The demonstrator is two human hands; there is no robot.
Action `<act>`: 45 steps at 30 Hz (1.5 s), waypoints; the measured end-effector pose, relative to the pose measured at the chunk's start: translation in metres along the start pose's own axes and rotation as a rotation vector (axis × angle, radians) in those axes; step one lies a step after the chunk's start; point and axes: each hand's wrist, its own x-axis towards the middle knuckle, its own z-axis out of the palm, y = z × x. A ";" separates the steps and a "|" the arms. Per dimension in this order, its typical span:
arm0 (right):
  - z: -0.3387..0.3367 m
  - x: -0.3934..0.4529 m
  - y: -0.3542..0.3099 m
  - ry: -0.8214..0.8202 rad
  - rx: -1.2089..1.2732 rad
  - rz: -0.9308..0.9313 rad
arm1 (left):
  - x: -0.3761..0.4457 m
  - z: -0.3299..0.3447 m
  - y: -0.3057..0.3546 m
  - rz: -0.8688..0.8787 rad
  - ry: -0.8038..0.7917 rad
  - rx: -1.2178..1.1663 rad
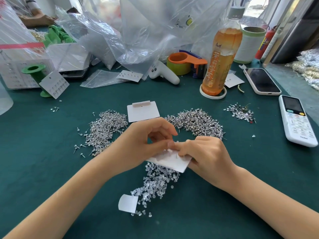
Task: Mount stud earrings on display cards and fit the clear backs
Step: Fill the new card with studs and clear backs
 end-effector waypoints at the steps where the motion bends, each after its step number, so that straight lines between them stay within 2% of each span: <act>1: 0.000 0.000 0.001 -0.005 -0.024 -0.012 | 0.000 0.000 0.000 0.004 0.007 0.006; 9: 0.000 0.000 0.003 -0.062 -0.049 -0.049 | -0.002 0.001 0.001 -0.006 0.032 0.007; 13: -0.002 0.000 0.003 -0.099 -0.042 -0.054 | -0.001 0.000 0.001 0.013 -0.007 0.031; 26: -0.005 0.006 -0.004 -0.065 -0.129 -0.157 | 0.000 -0.001 0.000 -0.001 -0.004 0.077; 45: -0.004 0.004 -0.005 -0.067 -0.154 -0.141 | -0.001 -0.003 0.002 -0.005 -0.044 0.138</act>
